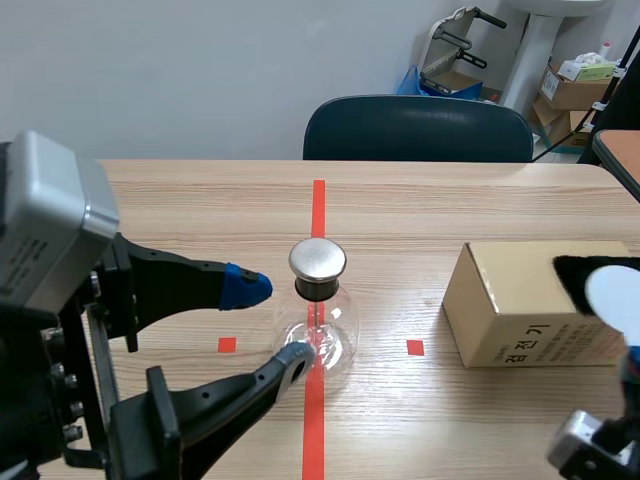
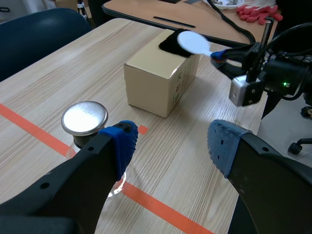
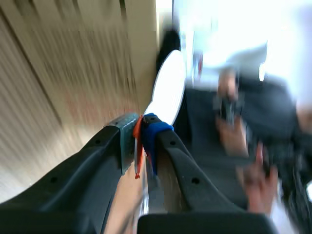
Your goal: Do the electroscope experiment
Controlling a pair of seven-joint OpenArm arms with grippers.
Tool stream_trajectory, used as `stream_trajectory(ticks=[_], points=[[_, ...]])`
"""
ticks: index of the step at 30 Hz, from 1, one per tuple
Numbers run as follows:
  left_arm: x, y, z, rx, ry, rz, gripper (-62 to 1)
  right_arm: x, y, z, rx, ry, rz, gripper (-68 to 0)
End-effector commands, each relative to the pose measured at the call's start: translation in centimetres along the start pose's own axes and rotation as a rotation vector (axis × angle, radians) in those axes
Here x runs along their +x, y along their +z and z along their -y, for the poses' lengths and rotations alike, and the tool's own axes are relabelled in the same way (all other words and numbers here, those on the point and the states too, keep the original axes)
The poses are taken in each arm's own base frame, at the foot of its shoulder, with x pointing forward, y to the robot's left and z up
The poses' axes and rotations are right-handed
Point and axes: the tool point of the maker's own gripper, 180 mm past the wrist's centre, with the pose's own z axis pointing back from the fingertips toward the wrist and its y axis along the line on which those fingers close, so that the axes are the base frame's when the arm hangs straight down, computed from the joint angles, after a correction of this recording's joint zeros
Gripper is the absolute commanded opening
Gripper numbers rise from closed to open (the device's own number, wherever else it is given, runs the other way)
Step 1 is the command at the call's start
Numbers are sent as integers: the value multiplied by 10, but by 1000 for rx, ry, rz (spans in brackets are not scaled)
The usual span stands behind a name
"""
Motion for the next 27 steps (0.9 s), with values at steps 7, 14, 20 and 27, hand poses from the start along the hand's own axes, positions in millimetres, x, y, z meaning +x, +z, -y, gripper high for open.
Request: stream_trajectory(ticks=[7, 14, 20, 27], points=[[12, -2, 5, -12, 10, 37, -268, -45, 5, 6, -14, -7, -233, -665], [12, -2, 5, -12, 10, 36, -268, -8, 0, 12, -33, 2, -43, -665], [11, -2, 5, -12, 10, 34, -268, -45, 5, 14, -41, -10, -242, -665], [12, -2, 5, -12, 11, 34, -268, -6, -1, 13, -39, -1, -30, -665]])
